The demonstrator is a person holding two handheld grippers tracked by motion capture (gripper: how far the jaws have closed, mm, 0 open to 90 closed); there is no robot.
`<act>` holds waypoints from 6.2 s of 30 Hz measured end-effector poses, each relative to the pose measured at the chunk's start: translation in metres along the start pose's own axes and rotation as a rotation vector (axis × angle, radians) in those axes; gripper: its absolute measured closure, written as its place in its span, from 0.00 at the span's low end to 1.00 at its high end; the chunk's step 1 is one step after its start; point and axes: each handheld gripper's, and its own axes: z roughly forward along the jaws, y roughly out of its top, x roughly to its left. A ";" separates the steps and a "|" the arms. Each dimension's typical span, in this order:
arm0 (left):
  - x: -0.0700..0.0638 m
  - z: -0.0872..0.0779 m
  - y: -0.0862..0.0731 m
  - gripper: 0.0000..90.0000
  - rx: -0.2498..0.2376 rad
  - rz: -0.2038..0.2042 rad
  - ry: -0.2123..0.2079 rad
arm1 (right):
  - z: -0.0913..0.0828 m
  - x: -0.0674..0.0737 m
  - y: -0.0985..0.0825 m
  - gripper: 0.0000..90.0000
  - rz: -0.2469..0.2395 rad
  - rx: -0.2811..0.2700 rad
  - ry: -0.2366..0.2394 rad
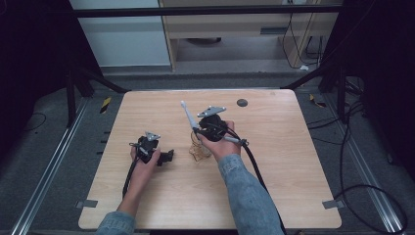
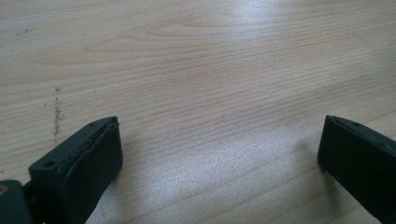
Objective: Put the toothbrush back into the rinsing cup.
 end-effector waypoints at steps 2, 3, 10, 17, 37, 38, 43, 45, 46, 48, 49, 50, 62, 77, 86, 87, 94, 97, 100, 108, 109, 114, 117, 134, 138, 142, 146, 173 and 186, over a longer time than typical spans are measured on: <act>0.000 0.000 0.000 0.00 0.000 0.000 0.000 | 0.000 0.000 0.000 0.63 0.004 -0.002 -0.002; 0.000 0.000 0.000 0.00 0.000 0.000 0.000 | -0.001 0.000 0.001 0.63 0.003 -0.003 -0.003; 0.000 0.000 0.000 0.00 -0.001 -0.001 0.000 | -0.004 -0.001 0.001 0.59 0.006 -0.004 -0.011; 0.000 0.000 0.000 0.00 -0.003 -0.002 0.000 | -0.007 -0.002 0.002 0.46 0.020 0.001 -0.020; 0.000 0.000 0.000 0.00 -0.002 0.001 0.000 | -0.012 -0.012 0.004 0.11 0.046 0.016 -0.019; 0.000 0.000 0.000 0.00 -0.002 0.002 -0.001 | -0.013 -0.013 0.004 0.11 0.050 0.014 -0.023; 0.000 0.000 0.000 0.00 -0.002 0.002 -0.001 | -0.016 -0.015 0.006 0.11 0.060 -0.008 -0.043; 0.000 0.000 0.000 0.00 -0.002 0.001 -0.001 | -0.018 -0.016 0.007 0.11 0.060 -0.013 -0.051; 0.000 0.000 0.000 0.00 -0.002 0.001 -0.001 | -0.018 -0.017 0.007 0.11 0.063 -0.012 -0.055; 0.000 0.000 0.000 0.00 -0.002 0.001 -0.001 | -0.019 -0.017 0.007 0.11 0.063 -0.006 -0.060; 0.000 0.000 0.000 0.00 -0.002 0.001 -0.001 | -0.020 -0.017 0.007 0.11 0.061 -0.004 -0.062; 0.000 0.000 0.000 0.00 -0.002 0.001 -0.001 | -0.020 -0.017 0.007 0.11 0.061 -0.002 -0.062; 0.000 0.000 0.000 0.00 -0.002 0.002 -0.001 | -0.032 -0.024 0.003 0.10 0.045 0.009 -0.085; 0.000 0.000 0.000 0.00 -0.002 0.000 -0.002 | -0.043 -0.035 -0.004 0.10 0.035 0.012 -0.116; 0.000 0.000 0.000 0.00 -0.002 -0.001 -0.002 | -0.050 -0.048 -0.014 0.11 0.066 0.010 -0.141; 0.000 0.000 0.000 0.00 -0.002 -0.001 -0.002 | -0.050 -0.049 -0.015 0.12 0.078 0.008 -0.143; -0.001 0.001 0.001 0.00 -0.003 0.001 -0.004 | -0.051 -0.060 -0.018 0.12 0.103 0.008 -0.157; -0.001 0.002 0.001 0.00 -0.002 0.004 -0.005 | -0.050 -0.066 -0.019 0.12 0.110 0.020 -0.166; -0.001 0.002 0.002 0.00 0.001 0.006 -0.003 | -0.049 -0.069 -0.022 0.12 0.120 0.031 -0.174; -0.001 0.002 0.002 0.00 0.001 0.007 -0.004 | -0.046 -0.077 -0.036 0.13 0.161 0.051 -0.194; -0.001 0.002 0.002 0.00 0.001 0.007 -0.004 | -0.046 -0.080 -0.042 0.13 0.177 0.057 -0.202; -0.001 0.002 0.002 0.00 0.001 0.007 -0.004 | -0.048 -0.084 -0.054 0.13 0.194 0.072 -0.214; -0.001 0.002 0.002 0.00 0.001 0.007 -0.004 | -0.050 -0.089 -0.064 0.14 0.217 0.082 -0.222; -0.001 0.002 0.002 0.00 0.001 0.009 -0.009 | -0.057 -0.128 -0.096 0.15 0.260 0.153 -0.320; -0.001 0.002 0.002 0.00 0.001 0.009 -0.009 | -0.055 -0.136 -0.104 0.15 0.286 0.168 -0.337; -0.002 0.002 0.002 0.00 0.000 0.009 -0.009 | -0.054 -0.142 -0.113 0.17 0.302 0.193 -0.343; -0.001 0.002 0.002 0.00 0.001 0.010 -0.009 | -0.048 -0.150 -0.124 0.17 0.325 0.202 -0.351; -0.001 0.003 0.003 0.00 0.002 0.019 -0.016 | -0.042 -0.177 -0.155 0.15 0.422 0.114 -0.411; -0.001 0.004 0.004 0.00 0.001 0.018 -0.016 | -0.035 -0.180 -0.167 0.13 0.460 0.086 -0.459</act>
